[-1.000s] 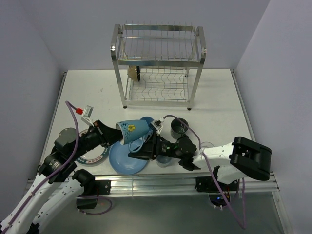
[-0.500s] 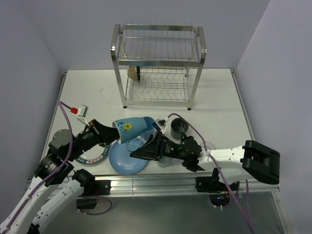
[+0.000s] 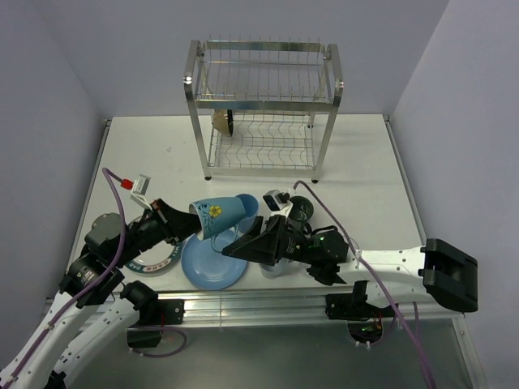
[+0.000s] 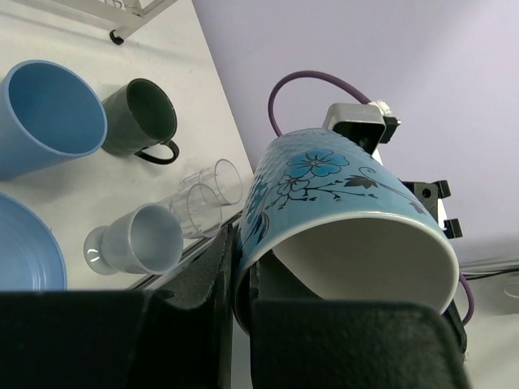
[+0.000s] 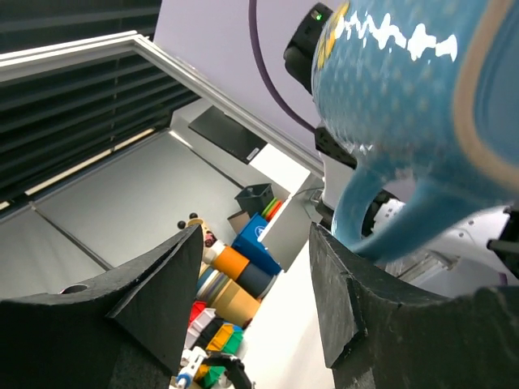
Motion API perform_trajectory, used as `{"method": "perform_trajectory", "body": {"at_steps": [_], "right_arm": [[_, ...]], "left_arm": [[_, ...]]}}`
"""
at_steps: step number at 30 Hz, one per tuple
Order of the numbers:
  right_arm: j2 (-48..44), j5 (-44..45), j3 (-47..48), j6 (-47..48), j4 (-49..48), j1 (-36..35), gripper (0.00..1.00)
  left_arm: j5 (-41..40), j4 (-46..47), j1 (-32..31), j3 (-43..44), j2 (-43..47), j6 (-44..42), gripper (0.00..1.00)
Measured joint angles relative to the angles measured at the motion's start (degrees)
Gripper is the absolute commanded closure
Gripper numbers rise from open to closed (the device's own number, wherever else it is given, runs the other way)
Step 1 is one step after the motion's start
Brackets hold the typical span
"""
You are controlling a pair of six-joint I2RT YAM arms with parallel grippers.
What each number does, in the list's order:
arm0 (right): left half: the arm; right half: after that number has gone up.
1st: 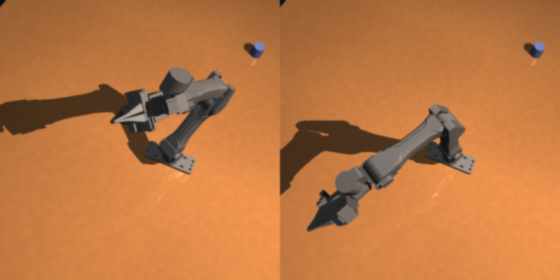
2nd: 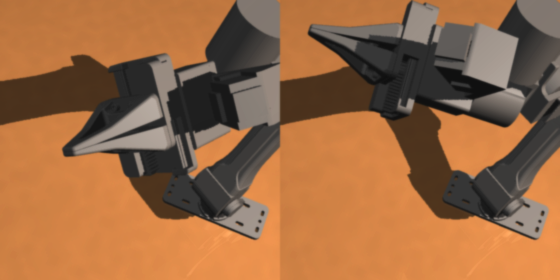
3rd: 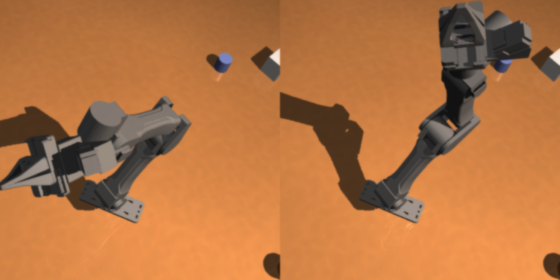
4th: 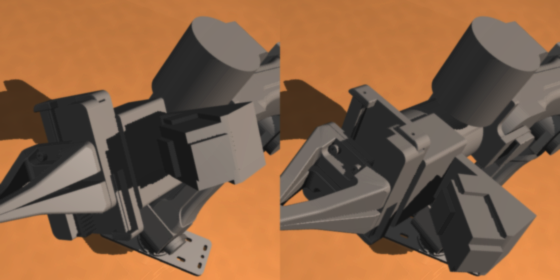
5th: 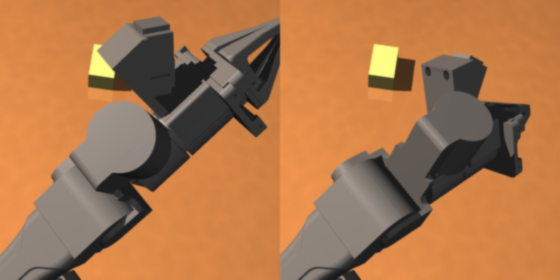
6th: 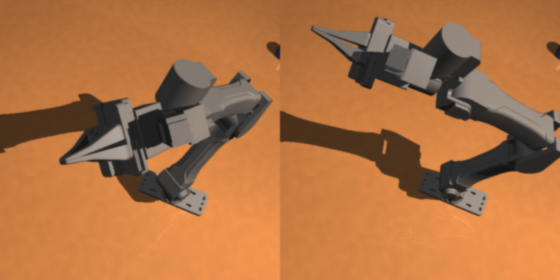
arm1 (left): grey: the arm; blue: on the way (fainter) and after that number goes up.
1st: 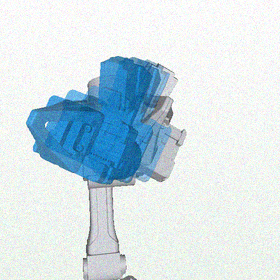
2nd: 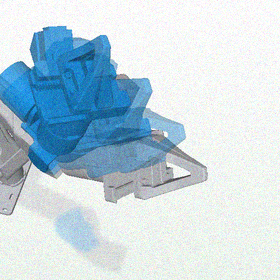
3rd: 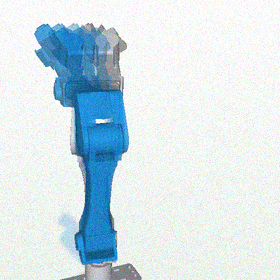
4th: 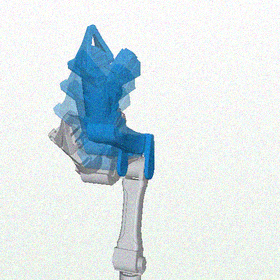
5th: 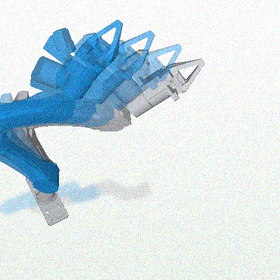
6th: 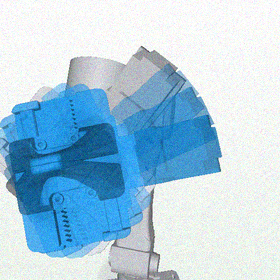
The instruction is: Load the mixed dishes into the dish rack
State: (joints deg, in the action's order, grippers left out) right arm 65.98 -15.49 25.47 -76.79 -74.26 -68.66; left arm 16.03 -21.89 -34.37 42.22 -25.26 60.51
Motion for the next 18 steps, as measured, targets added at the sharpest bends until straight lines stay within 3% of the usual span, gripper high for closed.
{"method": "perform_trajectory", "body": {"at_steps": [18], "right_arm": [[6.8,0.1,1.5,-2.4,-2.5,-3.2,0.42]], "left_arm": [[-2.9,-6.8,0.0,4.8,-2.1,-4.5,1.00]]}}
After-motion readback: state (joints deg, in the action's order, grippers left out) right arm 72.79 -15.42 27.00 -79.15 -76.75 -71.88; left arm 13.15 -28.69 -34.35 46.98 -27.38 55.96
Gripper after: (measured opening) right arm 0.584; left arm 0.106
